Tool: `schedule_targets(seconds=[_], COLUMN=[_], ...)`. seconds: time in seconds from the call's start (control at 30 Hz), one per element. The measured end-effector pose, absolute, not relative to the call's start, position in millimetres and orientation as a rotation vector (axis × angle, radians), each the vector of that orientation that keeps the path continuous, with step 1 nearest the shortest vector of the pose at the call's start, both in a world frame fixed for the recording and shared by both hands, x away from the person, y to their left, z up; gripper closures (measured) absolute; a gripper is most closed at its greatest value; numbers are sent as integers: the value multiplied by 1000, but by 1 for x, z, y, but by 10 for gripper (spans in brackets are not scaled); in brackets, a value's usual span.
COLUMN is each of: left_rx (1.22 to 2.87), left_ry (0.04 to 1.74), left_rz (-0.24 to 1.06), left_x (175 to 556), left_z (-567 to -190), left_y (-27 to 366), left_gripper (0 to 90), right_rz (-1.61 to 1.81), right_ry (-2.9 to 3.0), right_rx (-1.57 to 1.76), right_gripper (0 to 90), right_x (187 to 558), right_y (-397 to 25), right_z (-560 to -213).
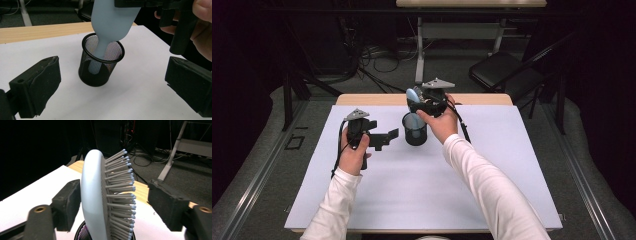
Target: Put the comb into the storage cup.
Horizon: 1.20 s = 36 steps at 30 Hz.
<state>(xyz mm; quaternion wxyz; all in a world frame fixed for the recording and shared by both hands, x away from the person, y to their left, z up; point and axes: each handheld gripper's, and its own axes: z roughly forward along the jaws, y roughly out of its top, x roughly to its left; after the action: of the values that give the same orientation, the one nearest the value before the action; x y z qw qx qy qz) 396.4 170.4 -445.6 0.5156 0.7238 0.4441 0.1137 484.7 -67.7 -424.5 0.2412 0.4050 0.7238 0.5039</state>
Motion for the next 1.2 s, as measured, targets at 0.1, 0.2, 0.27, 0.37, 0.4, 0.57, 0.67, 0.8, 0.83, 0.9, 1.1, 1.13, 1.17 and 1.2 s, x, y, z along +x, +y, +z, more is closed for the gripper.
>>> schedule_targets(seconds=[0.1,0.2,0.27,0.37,0.4,0.57,0.67,0.8,0.83,0.9,1.1,1.13,1.17,1.2], left_rx=[1738,1738,1738,1738,1738,1737,1734,1733,1732,1733,1731,1730,1729,1728], left_ry=[1067,1068,1068,1069,1069,1069,1068,1068,1069,1070,1071,1072,1072,1073], left_rz=[273,274,274,274,274,273,275,276,276,276,275,274,274,273], left_x=[396,396,396,397,397,396,397,397,397,397,397,397,397,396], left_z=[-446,-446,-446,-446,-446,-446,-446,-445,-445,-445,-445,-445,-445,-445], left_y=[170,170,170,170,170,170,171,171,171,171,172,172,172,172], left_gripper=[6,6,6,6,6,6,6,6,6,6,6,7,6,6], right_rz=[1377,1377,1380,1380,1381,1390,1366,1362,1373,1368,1321,1318,1316,1315], right_ry=[1977,1970,1963,1963,1964,1956,1940,1940,1934,1923,1922,1922,1925,1927], right_rx=[1117,1117,1126,1130,1133,1133,1136,1142,1151,1156,1136,1134,1139,1145], right_gripper=[235,199,175,141,140,97,98,91,89,89,87,86,79,72], right_x=[485,484,484,485,485,485,485,485,485,484,481,481,482,482], right_y=[-68,-67,-67,-67,-67,-68,-68,-68,-68,-68,-66,-66,-67,-67], right_z=[-425,-424,-424,-424,-425,-424,-424,-423,-422,-421,-420,-420,-420,-420])
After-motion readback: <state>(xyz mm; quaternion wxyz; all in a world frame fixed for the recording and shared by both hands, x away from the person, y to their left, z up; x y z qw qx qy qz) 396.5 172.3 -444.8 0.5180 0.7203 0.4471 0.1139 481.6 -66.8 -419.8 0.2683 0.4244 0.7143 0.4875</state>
